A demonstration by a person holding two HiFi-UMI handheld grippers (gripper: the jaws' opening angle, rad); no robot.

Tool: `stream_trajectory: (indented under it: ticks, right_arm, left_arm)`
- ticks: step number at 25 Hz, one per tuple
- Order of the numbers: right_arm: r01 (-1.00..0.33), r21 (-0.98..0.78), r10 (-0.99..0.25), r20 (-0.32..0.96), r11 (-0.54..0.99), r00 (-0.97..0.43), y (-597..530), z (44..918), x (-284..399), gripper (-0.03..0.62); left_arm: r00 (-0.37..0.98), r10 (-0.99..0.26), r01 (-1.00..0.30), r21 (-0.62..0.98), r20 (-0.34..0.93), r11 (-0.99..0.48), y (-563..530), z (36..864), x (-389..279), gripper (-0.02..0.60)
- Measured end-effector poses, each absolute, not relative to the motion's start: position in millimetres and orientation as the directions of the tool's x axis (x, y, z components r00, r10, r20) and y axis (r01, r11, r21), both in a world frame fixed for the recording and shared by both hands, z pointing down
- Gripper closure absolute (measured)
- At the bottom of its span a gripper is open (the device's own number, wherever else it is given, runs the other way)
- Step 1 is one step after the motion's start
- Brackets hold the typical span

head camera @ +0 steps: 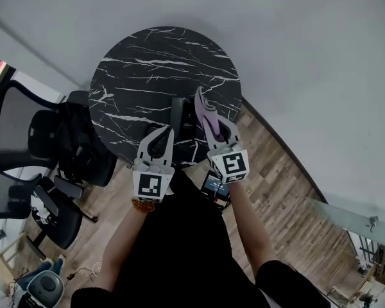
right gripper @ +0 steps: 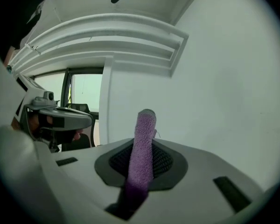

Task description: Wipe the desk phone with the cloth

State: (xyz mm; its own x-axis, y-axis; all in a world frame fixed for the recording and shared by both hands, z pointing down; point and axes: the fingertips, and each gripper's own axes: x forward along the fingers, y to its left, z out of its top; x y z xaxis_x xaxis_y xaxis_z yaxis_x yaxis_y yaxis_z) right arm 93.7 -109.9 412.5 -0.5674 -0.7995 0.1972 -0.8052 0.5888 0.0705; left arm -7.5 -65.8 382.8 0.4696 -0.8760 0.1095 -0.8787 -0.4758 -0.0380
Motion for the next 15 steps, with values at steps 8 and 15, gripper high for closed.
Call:
stream_trajectory:
  ticks: [8,15]
  right_arm:
    - [-0.687,0.045,-0.647,0.388,0.725,-0.657,-161,481,68,0.536]
    - [-0.595,0.023,-0.521,0.509,0.804,-0.685,-184,536,33,0.536]
  left_arm:
    - [0.421,-0.896,-0.901,-0.051,0.139,-0.431,-83,397,-15,0.568]
    - [0.389,-0.907,-0.915,-0.045,0.158,-0.401,-89,409,-35,0.568]
